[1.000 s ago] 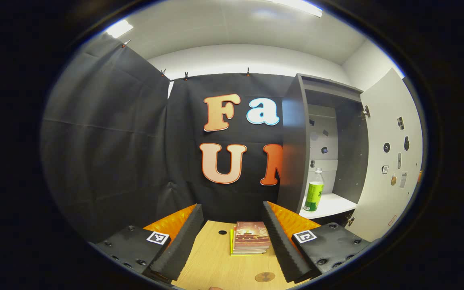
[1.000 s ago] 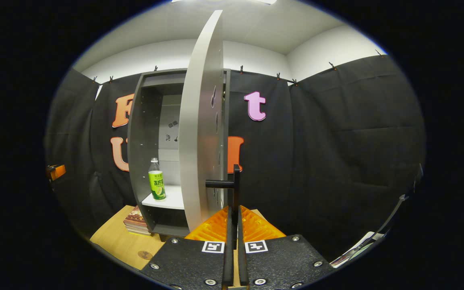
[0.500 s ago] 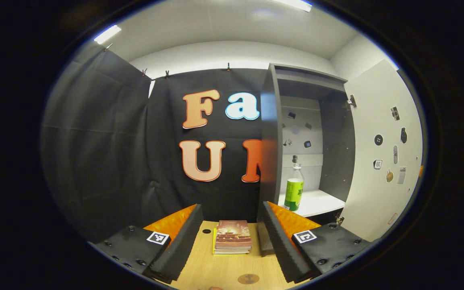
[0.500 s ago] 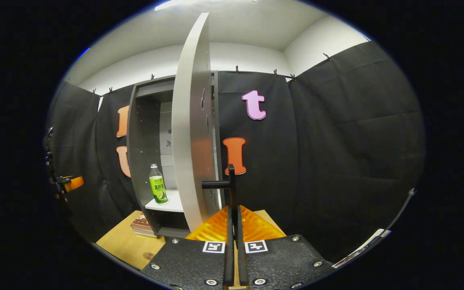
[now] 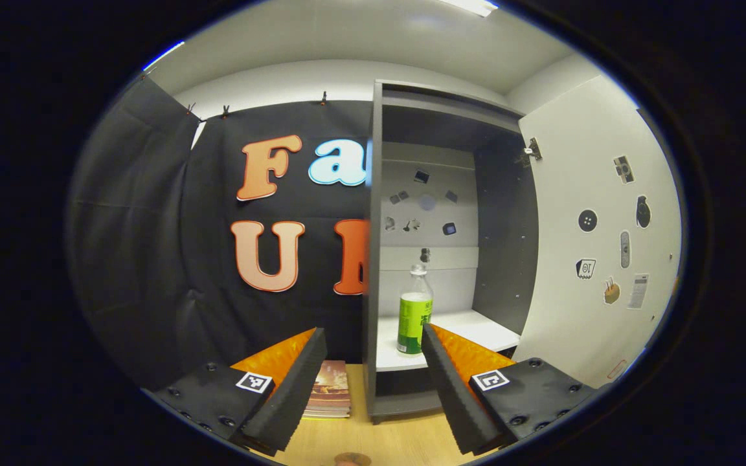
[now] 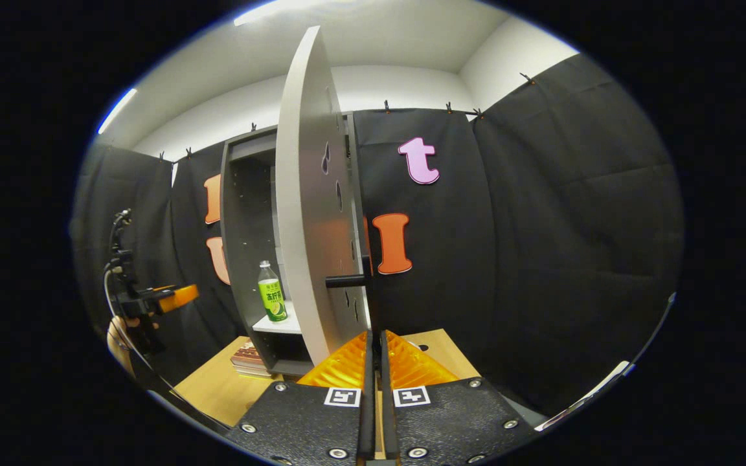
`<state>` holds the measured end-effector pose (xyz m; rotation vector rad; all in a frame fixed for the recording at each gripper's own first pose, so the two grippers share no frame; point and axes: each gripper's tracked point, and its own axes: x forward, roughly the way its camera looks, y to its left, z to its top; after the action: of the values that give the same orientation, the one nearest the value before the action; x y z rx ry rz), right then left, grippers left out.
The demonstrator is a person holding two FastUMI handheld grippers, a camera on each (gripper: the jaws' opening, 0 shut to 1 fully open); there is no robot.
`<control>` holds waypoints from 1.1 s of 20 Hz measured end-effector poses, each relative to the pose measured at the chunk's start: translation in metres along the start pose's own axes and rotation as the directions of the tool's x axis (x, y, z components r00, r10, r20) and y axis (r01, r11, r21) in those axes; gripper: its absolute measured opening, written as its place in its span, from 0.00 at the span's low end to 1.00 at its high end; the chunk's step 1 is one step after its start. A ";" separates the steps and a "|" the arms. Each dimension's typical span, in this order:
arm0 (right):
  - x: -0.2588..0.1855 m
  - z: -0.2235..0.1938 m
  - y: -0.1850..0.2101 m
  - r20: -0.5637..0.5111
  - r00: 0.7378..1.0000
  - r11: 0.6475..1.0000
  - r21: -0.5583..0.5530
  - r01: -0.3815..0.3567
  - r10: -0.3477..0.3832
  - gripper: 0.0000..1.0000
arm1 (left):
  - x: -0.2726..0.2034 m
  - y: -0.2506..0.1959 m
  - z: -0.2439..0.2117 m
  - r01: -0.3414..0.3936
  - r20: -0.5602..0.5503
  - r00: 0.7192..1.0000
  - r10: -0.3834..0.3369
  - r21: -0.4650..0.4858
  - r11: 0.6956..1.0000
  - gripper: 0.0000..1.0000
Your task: Open the cabinet door with the right hand, grasp the bottle in the cabinet with the left hand and place it on the coaster, then close the cabinet door with the right hand.
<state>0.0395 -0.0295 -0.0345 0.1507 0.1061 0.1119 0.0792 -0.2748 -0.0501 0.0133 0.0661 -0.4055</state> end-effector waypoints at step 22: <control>-0.026 -0.029 -0.128 -0.032 0.932 0.933 -0.022 0.360 -0.360 0.77 | 0.182 -0.060 -0.048 -0.001 -0.055 0.998 0.003 0.039 0.999 0.96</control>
<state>0.0240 -0.1546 -0.0806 0.1117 0.1665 -0.2520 0.2191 -0.4000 -0.1105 0.0630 0.1123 -0.4043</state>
